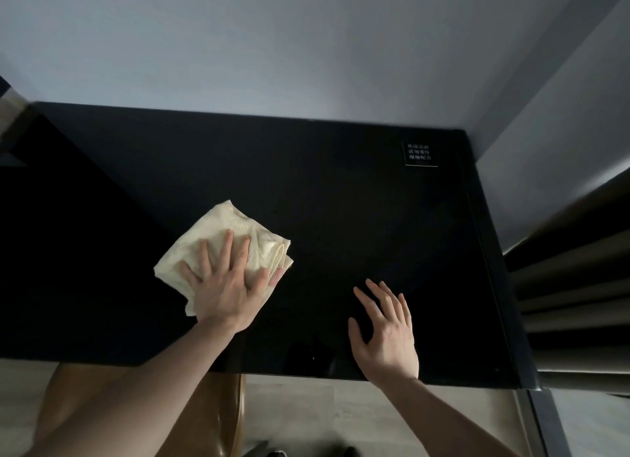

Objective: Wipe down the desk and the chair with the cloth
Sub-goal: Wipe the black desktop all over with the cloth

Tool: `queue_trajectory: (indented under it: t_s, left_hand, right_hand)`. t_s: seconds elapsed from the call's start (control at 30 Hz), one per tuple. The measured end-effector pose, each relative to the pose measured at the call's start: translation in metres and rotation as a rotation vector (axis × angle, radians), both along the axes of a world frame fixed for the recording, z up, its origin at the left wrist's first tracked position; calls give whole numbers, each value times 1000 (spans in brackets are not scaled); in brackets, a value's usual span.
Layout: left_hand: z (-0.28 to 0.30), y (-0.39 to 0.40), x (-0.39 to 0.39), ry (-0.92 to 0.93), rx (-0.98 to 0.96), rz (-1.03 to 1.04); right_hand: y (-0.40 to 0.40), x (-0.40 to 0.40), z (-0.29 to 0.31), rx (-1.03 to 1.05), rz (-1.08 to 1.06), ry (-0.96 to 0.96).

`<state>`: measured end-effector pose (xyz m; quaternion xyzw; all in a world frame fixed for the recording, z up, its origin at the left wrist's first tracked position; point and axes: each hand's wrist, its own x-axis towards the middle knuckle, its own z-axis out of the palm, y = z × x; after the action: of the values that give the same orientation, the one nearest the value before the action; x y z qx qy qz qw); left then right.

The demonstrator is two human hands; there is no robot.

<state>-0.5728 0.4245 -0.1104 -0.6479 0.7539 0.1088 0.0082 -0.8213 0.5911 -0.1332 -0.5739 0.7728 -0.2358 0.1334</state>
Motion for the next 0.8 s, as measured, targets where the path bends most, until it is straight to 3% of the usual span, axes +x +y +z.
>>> queue_trajectory:
  t_s: [0.13,0.3,0.5,0.63,0.8]
  left_hand:
    - [6,9,-25,14,22,58]
    - [-1,16,-77,13,18,141]
    - [5,25,-188,46,36,109]
    - [4,28,-247,48,72,79]
    - [6,31,-303,51,82,12]
  right_hand:
    - [-3,-22,10,28,70,-16]
    - [2,-121,17,112,215,155]
    - [11,-226,12,210,130,217]
    - [17,-265,7,205,92,127]
    - [19,-265,-2,124,18,-122]
